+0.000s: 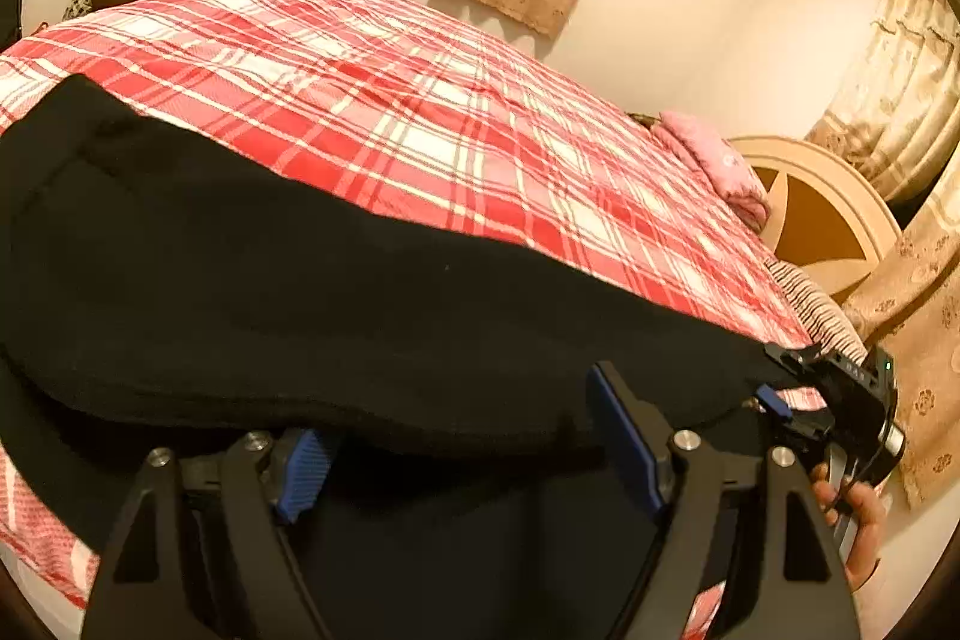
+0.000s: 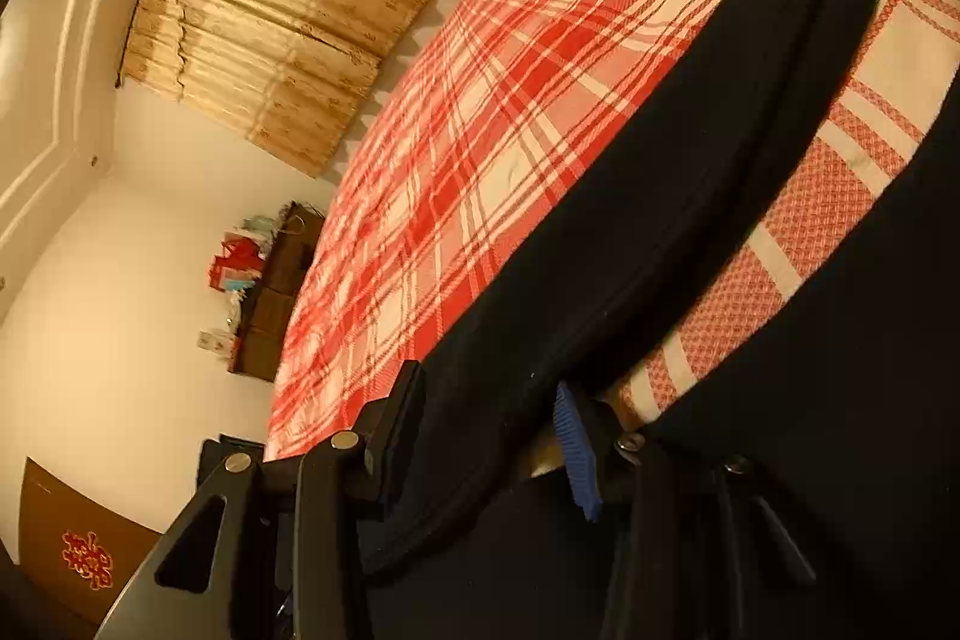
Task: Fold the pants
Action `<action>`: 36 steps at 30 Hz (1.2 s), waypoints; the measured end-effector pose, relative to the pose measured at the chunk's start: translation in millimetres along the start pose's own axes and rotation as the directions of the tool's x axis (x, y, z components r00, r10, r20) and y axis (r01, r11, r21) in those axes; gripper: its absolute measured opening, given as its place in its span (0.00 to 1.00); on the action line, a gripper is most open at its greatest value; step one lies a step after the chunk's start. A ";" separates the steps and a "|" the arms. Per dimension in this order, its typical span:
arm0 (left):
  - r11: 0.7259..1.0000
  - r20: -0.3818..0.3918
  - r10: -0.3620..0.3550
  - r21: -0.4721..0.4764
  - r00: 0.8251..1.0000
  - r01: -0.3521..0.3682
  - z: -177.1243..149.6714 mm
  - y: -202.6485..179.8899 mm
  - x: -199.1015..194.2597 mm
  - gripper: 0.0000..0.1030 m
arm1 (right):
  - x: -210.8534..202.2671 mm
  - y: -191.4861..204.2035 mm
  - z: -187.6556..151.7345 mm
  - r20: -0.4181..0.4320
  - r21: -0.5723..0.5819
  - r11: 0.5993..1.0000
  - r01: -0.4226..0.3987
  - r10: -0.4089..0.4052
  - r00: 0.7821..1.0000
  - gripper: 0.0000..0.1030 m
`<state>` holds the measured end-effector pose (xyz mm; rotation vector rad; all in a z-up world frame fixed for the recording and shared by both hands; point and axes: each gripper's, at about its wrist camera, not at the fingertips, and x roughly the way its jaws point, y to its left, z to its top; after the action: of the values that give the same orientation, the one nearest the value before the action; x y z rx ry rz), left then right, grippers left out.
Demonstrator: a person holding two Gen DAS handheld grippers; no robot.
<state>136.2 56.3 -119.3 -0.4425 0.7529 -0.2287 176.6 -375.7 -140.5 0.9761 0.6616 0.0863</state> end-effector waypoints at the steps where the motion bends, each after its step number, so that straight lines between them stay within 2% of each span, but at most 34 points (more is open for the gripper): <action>1: 1.000 0.008 0.002 -0.004 1.000 -0.002 0.0 -0.7 0.9 0.78 | 1.5 0.2 0.4 0.005 -0.007 1.000 -0.001 0.001 1.000 0.44; 5: 1.000 0.036 0.006 -0.008 0.999 -0.005 -5.1 -1.1 1.1 0.77 | 8.9 10.1 -3.0 -0.001 -0.083 0.995 0.058 -0.059 0.998 0.43; 7: 0.998 0.036 0.003 -0.057 0.999 -0.001 -7.6 4.8 2.8 0.75 | 11.3 13.4 -4.4 -0.001 -0.111 0.990 0.089 -0.090 0.996 0.35; 8: 0.996 0.034 0.002 -0.085 0.999 0.000 -8.5 8.5 3.6 0.70 | 12.7 11.2 -4.5 -0.006 -0.109 0.989 0.103 -0.104 0.995 0.22; 9: 0.993 0.026 -0.001 -0.120 1.000 0.004 -8.6 12.7 5.6 0.64 | 13.8 6.3 -3.7 -0.010 -0.090 0.991 0.103 -0.105 0.994 0.11; 11: 0.986 0.026 -0.004 -0.164 1.000 0.008 -7.1 17.3 8.4 0.53 | 14.1 -4.7 -0.7 -0.015 -0.040 0.996 0.080 -0.080 0.997 0.04; 12: 0.985 0.028 -0.002 -0.171 1.000 0.007 -6.3 18.3 8.8 0.41 | 13.8 -7.8 0.2 -0.019 -0.026 0.997 0.067 -0.068 0.998 0.03; 13: 0.985 0.023 -0.006 -0.175 1.000 0.010 -5.8 18.9 10.3 0.34 | 14.3 -8.1 -0.2 -0.022 -0.029 0.997 0.066 -0.067 0.998 0.03; 14: 0.983 0.018 -0.030 -0.181 0.999 0.033 -6.0 19.9 12.0 0.19 | 14.3 -5.5 -0.3 -0.020 -0.048 0.996 0.072 -0.073 0.997 0.03; 15: 0.980 0.015 -0.051 -0.191 0.999 0.053 -7.3 20.9 12.1 0.15 | 14.4 -4.0 -1.2 -0.018 -0.062 0.995 0.077 -0.079 0.997 0.03; 16: 0.976 0.013 -0.072 -0.205 0.997 0.073 -8.4 22.1 12.0 0.15 | 14.7 -1.7 -1.6 -0.017 -0.081 0.993 0.084 -0.086 0.996 0.03; 19: 0.981 0.015 -0.065 -0.182 0.998 0.067 -4.6 18.6 8.3 0.12 | 8.6 4.7 -0.8 -0.004 -0.113 0.991 0.076 -0.077 0.997 0.03; 23: 0.992 0.038 -0.070 -0.106 0.997 0.074 6.4 8.2 -3.5 0.12 | -18.0 29.2 -1.3 0.044 -0.174 0.984 0.035 -0.028 0.999 0.03; 26: 0.991 0.051 -0.094 -0.095 0.994 0.098 15.1 9.5 -14.5 0.12 | -44.6 50.4 -8.2 0.067 -0.239 0.970 0.036 -0.020 0.998 0.03; 30: 0.994 0.050 -0.091 -0.050 0.995 0.093 17.5 9.1 -29.8 0.12 | -72.9 57.2 -23.1 0.064 -0.254 0.967 0.030 -0.014 0.998 0.03; 33: 0.997 0.034 -0.078 -0.017 0.996 0.079 10.4 10.2 -39.1 0.12 | -88.7 53.9 -43.7 0.051 -0.261 0.964 0.044 -0.032 0.998 0.03; 36: 0.998 0.011 -0.054 0.019 0.999 0.053 0.5 12.0 -42.0 0.12 | -93.2 50.0 -65.0 0.025 -0.290 0.952 0.093 -0.090 0.996 0.03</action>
<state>107.3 82.0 -99.0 -0.4463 0.7277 -0.2828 76.7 -332.1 -81.0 0.6604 0.6609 0.0934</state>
